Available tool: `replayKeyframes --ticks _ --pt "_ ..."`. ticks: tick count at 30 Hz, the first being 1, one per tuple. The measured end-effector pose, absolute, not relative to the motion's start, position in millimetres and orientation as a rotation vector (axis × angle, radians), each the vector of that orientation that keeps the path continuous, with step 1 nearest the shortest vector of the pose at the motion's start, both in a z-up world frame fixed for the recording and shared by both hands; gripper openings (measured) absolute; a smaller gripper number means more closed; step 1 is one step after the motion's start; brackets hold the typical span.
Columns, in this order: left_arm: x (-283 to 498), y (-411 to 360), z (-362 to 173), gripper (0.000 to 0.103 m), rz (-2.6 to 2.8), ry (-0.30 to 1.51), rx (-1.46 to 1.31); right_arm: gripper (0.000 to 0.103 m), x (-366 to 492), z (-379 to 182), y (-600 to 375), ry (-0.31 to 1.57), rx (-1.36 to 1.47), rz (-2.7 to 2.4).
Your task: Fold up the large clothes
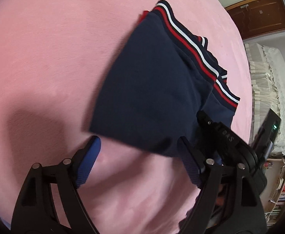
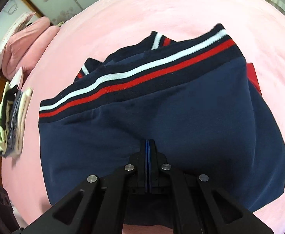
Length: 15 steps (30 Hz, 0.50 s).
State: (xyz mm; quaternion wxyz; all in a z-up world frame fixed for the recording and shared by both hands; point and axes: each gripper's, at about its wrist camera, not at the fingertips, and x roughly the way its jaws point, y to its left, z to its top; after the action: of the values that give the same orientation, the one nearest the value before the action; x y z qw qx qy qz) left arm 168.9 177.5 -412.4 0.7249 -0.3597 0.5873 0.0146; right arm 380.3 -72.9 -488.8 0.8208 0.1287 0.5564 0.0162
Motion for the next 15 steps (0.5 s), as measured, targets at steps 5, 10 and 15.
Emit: replayKeyframes --ticks 5,10,15 --pt "192 176 -417 0.078 0.067 1.241 -0.833 0.0 374 -485 -75 1.183 0.285 0.028" --pt "203 179 -416 0.051 0.128 1.205 -0.853 0.0 362 -485 -106 1.186 0.382 0.075" --pt "194 175 -393 0.018 0.129 1.09 -0.892 0.0 360 -489 -111 1.195 0.398 0.103"
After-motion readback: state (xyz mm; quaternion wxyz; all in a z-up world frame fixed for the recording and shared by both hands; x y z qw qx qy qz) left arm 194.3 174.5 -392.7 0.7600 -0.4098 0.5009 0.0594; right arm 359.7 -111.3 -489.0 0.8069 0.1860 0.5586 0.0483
